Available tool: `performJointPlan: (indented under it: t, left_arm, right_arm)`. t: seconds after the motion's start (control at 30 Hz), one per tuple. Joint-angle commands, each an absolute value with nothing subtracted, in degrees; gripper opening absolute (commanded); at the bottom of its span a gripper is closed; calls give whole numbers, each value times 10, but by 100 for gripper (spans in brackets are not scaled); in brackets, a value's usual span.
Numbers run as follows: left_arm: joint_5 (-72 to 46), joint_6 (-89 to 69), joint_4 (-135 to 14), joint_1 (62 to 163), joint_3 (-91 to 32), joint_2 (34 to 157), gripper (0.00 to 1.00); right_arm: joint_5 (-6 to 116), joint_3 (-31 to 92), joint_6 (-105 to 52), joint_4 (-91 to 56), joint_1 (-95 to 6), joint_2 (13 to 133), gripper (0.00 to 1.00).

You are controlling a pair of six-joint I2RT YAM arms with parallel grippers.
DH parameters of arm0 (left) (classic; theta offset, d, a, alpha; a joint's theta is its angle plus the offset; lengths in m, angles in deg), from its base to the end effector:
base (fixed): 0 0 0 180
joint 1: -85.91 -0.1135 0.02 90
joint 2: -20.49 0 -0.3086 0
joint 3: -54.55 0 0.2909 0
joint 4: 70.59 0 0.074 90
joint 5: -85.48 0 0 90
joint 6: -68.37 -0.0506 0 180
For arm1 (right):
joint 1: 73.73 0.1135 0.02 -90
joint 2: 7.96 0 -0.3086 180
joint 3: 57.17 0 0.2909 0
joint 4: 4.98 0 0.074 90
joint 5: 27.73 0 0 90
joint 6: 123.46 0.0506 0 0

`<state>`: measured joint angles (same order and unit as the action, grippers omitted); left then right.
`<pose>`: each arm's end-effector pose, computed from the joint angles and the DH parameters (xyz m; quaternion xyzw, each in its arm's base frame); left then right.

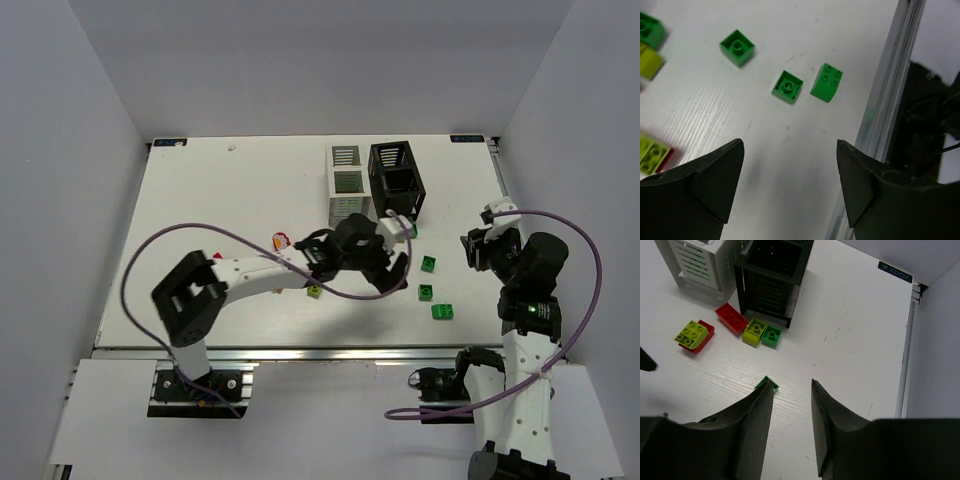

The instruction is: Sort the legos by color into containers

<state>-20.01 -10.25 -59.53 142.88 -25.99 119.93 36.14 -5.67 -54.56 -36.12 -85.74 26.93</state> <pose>0.2351 -0.3865 0.2624 0.3946 0.7648 -0.3750 0.3446 0.1623 -0.0118 0.3432 -0.1990 0.7570 0.0015 0.6224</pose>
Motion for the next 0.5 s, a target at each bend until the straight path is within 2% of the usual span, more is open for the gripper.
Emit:
performJointPlan:
  t: [0.0,0.2,0.47]
  left_arm:
    - [-231,-239,-553,1443,-321,1282,84]
    - [-253,-301,-582,1446,-372,1370,85]
    - [-252,-346,-611,1467,-399,1424,85]
  right_arm:
    - [302,-41,-565,-397,-882,275,48]
    - [264,-30,-564,-410,-908,282,50]
    - [233,-26,-567,-420,-930,291,51]
